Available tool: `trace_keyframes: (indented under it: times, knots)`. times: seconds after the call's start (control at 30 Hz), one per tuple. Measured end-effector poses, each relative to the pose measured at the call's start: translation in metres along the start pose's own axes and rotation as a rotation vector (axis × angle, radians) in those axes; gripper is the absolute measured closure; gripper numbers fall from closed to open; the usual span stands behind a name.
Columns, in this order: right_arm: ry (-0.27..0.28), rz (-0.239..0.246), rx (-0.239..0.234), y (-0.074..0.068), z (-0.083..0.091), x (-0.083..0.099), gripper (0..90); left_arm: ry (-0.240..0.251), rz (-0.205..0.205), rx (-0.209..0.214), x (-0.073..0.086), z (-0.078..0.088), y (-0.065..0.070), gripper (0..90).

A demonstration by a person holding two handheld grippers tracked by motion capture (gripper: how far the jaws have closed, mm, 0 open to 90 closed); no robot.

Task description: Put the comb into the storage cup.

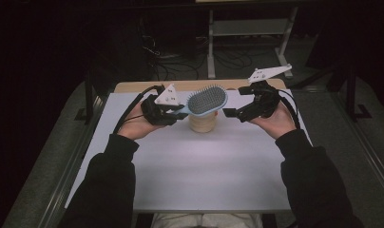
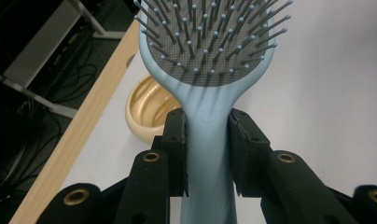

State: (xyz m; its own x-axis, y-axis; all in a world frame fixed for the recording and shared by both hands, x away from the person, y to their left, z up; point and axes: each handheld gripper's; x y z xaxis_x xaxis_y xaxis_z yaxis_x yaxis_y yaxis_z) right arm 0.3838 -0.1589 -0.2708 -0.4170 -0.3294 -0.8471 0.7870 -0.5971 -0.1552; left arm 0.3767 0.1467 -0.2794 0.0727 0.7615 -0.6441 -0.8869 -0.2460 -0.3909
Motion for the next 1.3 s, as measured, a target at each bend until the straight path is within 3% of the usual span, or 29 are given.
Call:
trace_keyframes:
  times: [0.43,0.77,0.87,0.97,1.1,1.3]
  knots:
    - [-0.003,-0.001,-0.016,0.003,-0.012,-0.023,0.0,0.046,0.004,-0.061,-0.002,-0.004,0.001,69.8]
    - [-0.01,-0.057,-0.048,0.008,-0.022,-0.032,0.0,0.085,0.017,-0.093,0.002,-0.01,0.003,69.8]
    - [-0.022,-0.086,-0.069,0.011,-0.025,-0.031,5.8,0.09,0.009,-0.099,0.003,-0.012,0.005,69.7]
    - [-0.029,-0.149,-0.126,0.015,-0.029,-0.031,13.6,0.097,0.001,-0.112,0.005,-0.014,0.008,69.7]
    - [-0.039,-0.208,-0.168,0.018,-0.034,-0.032,22.9,0.102,0.01,-0.116,0.007,-0.018,0.01,69.7]
    - [-0.082,-0.232,-0.154,0.019,-0.038,-0.036,30.4,0.077,0.005,-0.118,0.01,-0.021,0.009,69.6]
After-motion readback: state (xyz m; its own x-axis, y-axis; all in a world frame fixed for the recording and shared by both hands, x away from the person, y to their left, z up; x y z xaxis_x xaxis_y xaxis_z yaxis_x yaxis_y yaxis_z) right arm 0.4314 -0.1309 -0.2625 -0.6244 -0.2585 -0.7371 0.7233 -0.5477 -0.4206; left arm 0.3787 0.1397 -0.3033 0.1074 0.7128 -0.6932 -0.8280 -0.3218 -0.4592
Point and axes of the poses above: each handheld gripper's, and its own axes: z roughly backward along the jaws, x roughly out of its underside, y roughly to its right, and after that the axes turned 6 degrees about -z, right-handed
